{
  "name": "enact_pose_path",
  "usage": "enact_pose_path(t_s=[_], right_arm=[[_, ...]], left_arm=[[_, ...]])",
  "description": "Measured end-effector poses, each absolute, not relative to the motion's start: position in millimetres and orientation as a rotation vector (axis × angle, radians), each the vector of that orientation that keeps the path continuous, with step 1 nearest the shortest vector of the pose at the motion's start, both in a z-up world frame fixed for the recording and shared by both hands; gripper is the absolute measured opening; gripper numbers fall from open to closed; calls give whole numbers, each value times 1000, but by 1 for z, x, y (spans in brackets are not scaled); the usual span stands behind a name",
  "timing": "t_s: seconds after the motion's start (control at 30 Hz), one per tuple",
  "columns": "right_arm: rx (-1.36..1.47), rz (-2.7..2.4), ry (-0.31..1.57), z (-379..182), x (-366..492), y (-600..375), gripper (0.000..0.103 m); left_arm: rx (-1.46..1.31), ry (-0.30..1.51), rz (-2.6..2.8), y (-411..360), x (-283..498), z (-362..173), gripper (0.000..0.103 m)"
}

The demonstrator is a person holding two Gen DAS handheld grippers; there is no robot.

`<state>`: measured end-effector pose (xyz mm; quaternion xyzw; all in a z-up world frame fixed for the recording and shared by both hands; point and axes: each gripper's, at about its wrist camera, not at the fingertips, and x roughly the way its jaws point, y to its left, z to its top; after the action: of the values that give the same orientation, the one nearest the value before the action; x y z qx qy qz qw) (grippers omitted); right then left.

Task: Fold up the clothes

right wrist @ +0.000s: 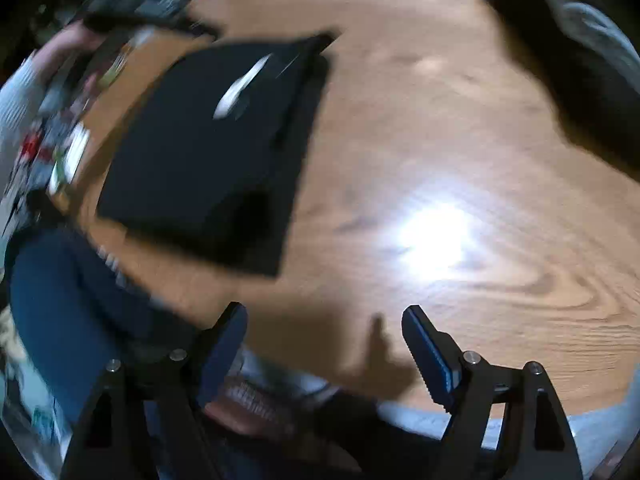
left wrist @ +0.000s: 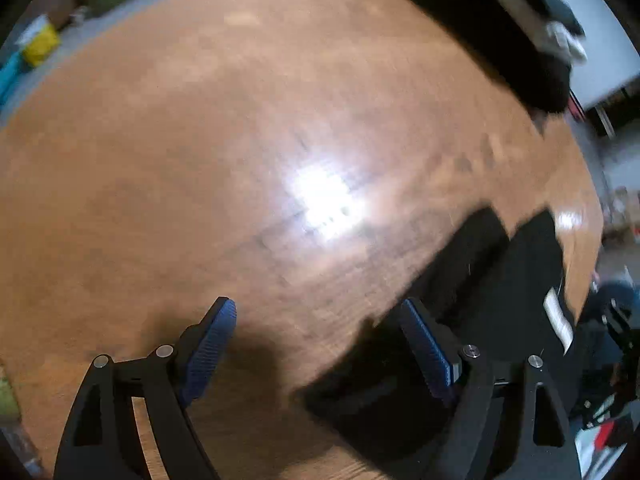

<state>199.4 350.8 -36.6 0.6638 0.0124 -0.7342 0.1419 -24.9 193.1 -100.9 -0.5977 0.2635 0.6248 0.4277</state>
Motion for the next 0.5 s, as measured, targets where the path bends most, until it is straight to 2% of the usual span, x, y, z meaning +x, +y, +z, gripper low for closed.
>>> enact_pose_path(t_s=[0.13, 0.3, 0.5], right_arm=[[1970, -2101, 164, -54, 185, 331, 83], [1986, -2146, 260, -65, 160, 333, 83], [1940, -2302, 233, -53, 97, 345, 81]], left_arm=[[-1534, 507, 1607, 159, -26, -103, 85], [-1593, 432, 1642, 88, 2, -100, 85], [-1655, 250, 1728, 37, 26, -99, 85]])
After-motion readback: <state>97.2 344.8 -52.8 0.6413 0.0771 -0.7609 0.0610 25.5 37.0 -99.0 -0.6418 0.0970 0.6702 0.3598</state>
